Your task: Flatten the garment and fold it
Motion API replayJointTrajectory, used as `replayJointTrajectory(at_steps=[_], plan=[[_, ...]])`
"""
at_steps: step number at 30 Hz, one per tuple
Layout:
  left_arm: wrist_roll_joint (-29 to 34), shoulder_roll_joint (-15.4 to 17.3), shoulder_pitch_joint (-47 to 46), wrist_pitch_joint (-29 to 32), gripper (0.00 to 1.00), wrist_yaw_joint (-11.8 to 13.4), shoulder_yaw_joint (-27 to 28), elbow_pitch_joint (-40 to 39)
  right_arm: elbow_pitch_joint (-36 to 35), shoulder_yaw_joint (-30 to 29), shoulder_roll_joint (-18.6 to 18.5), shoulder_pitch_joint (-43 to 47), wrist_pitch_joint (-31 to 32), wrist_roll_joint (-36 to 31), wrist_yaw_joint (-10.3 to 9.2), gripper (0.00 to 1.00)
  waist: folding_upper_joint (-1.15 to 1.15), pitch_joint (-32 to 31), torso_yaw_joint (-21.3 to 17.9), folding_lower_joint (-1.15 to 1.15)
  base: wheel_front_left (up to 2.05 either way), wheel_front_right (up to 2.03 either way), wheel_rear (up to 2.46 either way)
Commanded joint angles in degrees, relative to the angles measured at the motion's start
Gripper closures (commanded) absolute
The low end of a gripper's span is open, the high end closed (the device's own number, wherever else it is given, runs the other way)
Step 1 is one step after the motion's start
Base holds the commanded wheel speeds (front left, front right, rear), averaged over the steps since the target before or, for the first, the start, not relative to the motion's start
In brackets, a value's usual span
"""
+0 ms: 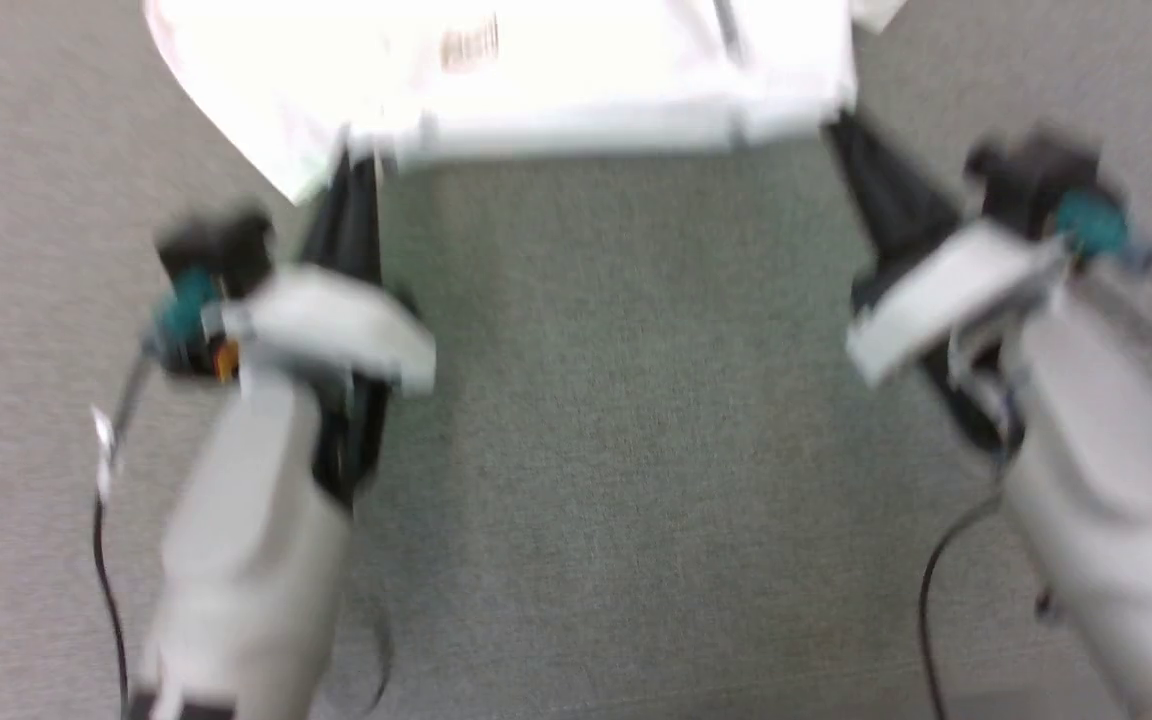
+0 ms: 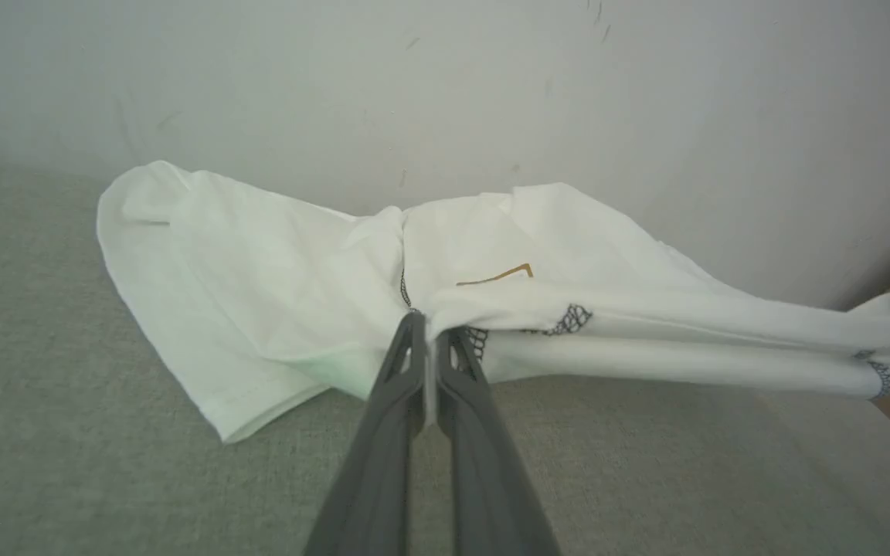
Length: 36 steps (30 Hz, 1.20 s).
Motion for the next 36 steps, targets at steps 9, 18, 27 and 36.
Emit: replayJointTrajectory(at_steps=[9,18,27,36], plan=[[2.5,1.5,24.5,-0.2,1.0,2.7,0.8,-12.2,-16.1,-8.2,-0.4,26.6,4.4,-2.2,-0.57,1.0,0.0,-18.3,0.9,0.02,0.0,0.0,0.0],[4.7,3.1,42.1,4.5,1.0,8.8,-0.9,-26.9,-30.6,-14.4,5.6,47.0,10.9,-8.2,-0.57,1.0,0.0,-21.4,1.4,0.02,0.0,0.0,0.0],[4.8,3.1,54.1,9.0,1.0,13.9,-1.5,-32.7,-33.9,-18.9,9.7,60.0,14.3,-10.7,-0.57,1.0,0.0,-22.7,2.8,0.02,0.0,0.0,0.0],[2.5,1.5,57.5,10.6,1.0,14.2,-2.4,-28.6,-29.3,-19.6,10.7,63.0,15.9,-13.5,-0.57,1.0,0.0,-21.5,3.2,0.02,0.0,0.0,0.0]])
